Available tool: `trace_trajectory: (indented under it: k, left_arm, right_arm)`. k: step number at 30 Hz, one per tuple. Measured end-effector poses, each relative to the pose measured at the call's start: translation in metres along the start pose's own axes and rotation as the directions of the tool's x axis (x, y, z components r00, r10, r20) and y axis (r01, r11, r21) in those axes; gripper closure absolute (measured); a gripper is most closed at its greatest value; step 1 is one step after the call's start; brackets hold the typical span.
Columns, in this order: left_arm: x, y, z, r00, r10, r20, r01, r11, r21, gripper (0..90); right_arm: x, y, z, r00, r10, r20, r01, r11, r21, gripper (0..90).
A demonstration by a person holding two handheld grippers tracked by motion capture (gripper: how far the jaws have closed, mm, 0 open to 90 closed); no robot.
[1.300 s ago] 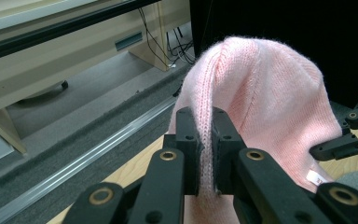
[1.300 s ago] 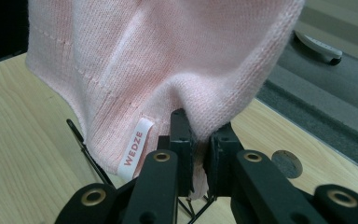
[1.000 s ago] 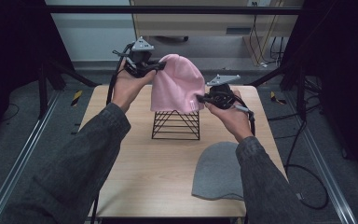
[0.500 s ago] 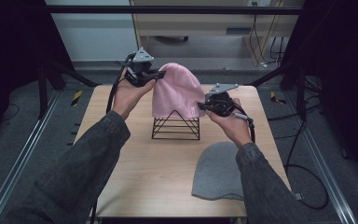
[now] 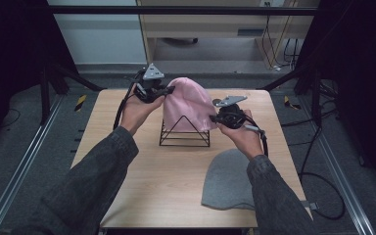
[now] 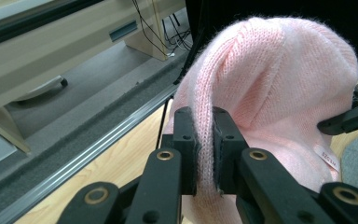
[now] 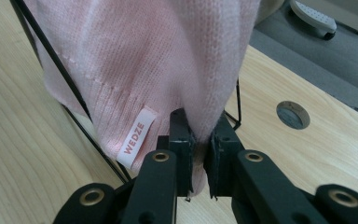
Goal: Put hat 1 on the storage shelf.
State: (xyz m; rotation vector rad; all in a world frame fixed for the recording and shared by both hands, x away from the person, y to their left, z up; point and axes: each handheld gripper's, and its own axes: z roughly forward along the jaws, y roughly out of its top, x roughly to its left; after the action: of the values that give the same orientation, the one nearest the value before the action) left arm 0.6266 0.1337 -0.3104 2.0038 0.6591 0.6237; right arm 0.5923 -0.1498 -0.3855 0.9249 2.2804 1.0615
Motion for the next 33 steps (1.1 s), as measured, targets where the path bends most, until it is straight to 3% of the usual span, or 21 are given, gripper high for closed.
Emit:
trace_trajectory:
  k: [5, 7, 10, 14, 22, 29, 33]
  left_arm:
    - [0.0, 0.002, 0.002, 0.9999, 0.001, -0.014, -0.001, 1.0, 0.003, 83.9]
    - [0.002, 0.004, -0.001, 0.9995, -0.009, -0.029, 0.009, 0.9999, -0.014, 84.3]
    - [0.006, 0.004, -0.007, 0.9981, 0.008, -0.061, -0.009, 0.9998, -0.017, 84.4]
    - [0.017, 0.0, -0.019, 0.9959, -0.012, -0.09, 0.009, 0.9993, -0.037, 84.4]
    - [0.022, 0.01, -0.037, 0.9919, -0.009, -0.127, -0.004, 0.9947, -0.103, 83.8]
    - [0.033, 0.014, -0.048, 0.985, -0.018, -0.172, -0.001, 0.994, -0.11, 83.8]
    - [0.04, 0.011, -0.05, 0.9842, -0.021, -0.176, 0.003, 0.9944, -0.105, 83.5]
  right_arm:
    - [-0.002, -0.002, 0.001, 0.9999, 0.008, 0.014, -0.008, 1.0, 0.005, 82.6]
    - [-0.002, 0.0, 0.0, 0.9997, 0.015, 0.018, -0.015, 1.0, -0.002, 82.6]
    - [0.002, 0.003, -0.001, 0.9999, 0.004, 0.017, -0.004, 1.0, -0.014, 82.7]
    - [0.007, 0.006, -0.001, 0.9999, -0.003, 0.017, 0.004, 0.999, -0.037, 82.7]
    - [0.012, 0.024, -0.005, 0.9995, -0.014, 0.03, 0.017, 0.995, -0.103, 82.7]
    - [0.017, 0.043, -0.004, 0.9994, -0.026, 0.024, 0.029, 0.99, -0.135, 82.7]
    - [0.021, 0.048, -0.003, 0.9987, -0.044, 0.024, 0.048, 0.988, -0.147, 82.7]
